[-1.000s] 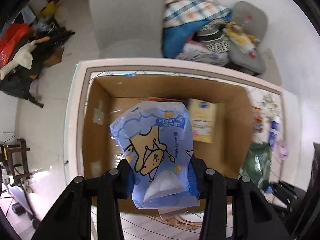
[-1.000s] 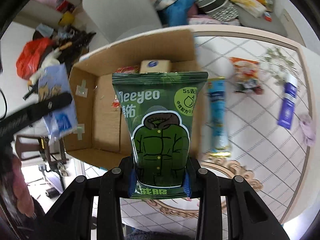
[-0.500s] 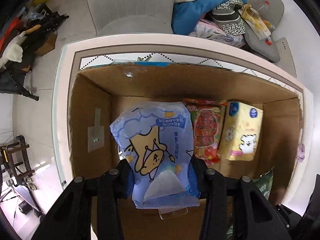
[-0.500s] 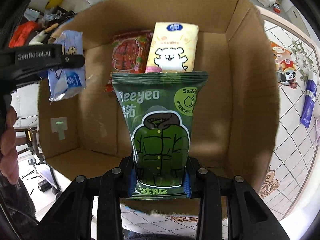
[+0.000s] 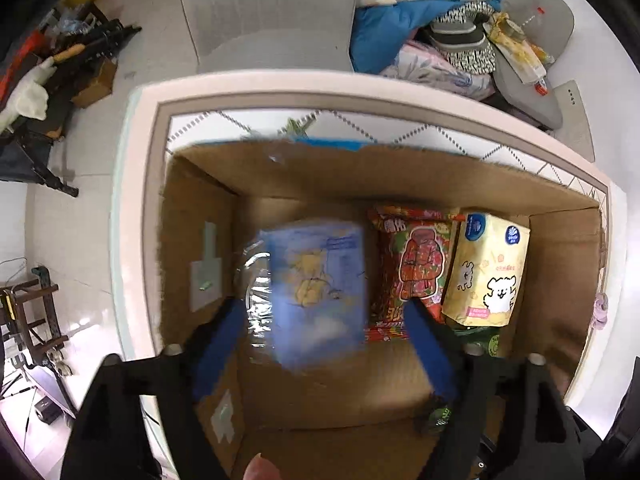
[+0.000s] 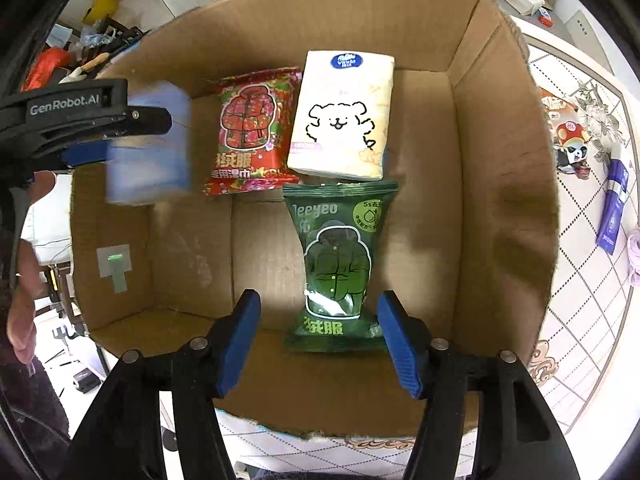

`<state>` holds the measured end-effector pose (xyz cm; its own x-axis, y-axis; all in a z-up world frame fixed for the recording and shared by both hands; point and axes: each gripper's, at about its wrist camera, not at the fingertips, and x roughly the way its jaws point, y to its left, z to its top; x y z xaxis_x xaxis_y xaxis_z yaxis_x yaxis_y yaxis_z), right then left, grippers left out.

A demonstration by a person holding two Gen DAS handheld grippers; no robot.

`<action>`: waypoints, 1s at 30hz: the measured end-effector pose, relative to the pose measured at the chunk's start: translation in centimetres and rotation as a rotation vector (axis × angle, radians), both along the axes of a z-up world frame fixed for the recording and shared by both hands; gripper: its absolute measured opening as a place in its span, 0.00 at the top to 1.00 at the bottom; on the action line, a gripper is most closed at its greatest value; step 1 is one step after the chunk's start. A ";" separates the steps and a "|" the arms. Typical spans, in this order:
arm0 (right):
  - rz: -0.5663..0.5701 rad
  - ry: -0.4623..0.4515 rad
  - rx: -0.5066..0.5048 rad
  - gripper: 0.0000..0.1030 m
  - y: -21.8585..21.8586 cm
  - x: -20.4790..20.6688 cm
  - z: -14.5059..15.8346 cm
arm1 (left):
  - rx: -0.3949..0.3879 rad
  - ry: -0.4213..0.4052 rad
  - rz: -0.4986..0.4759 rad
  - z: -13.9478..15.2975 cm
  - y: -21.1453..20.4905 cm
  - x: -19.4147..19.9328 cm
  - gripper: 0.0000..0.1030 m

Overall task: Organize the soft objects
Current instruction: 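Carry both packs over the box and open both tools to drop them, then grasp the orange seed bag with the left tool while the right tool grasps the blue toothpaste box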

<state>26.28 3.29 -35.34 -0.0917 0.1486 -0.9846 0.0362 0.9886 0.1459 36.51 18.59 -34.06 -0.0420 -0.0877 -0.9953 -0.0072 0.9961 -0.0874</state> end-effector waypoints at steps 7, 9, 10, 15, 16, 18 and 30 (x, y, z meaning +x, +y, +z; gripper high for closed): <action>0.006 -0.035 -0.020 0.25 -0.1 -0.7 1.7 | 0.008 -0.071 0.000 3.4 0.3 -1.6 0.09; 0.008 -0.048 -0.022 0.14 -0.2 -1.1 2.2 | 0.012 -0.104 -0.001 4.5 0.2 -2.5 0.02; 0.007 -0.058 -0.024 0.07 -0.3 -1.3 2.6 | 0.009 -0.124 0.002 5.1 0.2 -3.2 0.01; 0.001 -0.109 -0.056 0.04 -1.7 -2.6 5.1 | -0.019 -0.192 0.015 7.6 0.3 -7.8 0.01; 0.001 -0.125 -0.062 0.04 -2.0 -2.9 5.8 | -0.025 -0.202 0.021 8.0 0.4 -8.7 0.01; 0.005 -0.155 -0.076 0.04 -2.6 -3.5 7.2 | -0.039 -0.222 0.032 8.9 0.3 -10.4 0.01; 0.036 -0.252 -0.056 0.04 -4.5 -8.1 12.0 | 0.057 -0.315 0.044 13.7 -1.2 -17.9 0.01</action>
<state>18.15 -1.21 -23.39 0.1538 0.0943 -0.9836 -0.0299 0.9954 0.0907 18.59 17.34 -20.34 0.2713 -0.0263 -0.9621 -0.0320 0.9988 -0.0364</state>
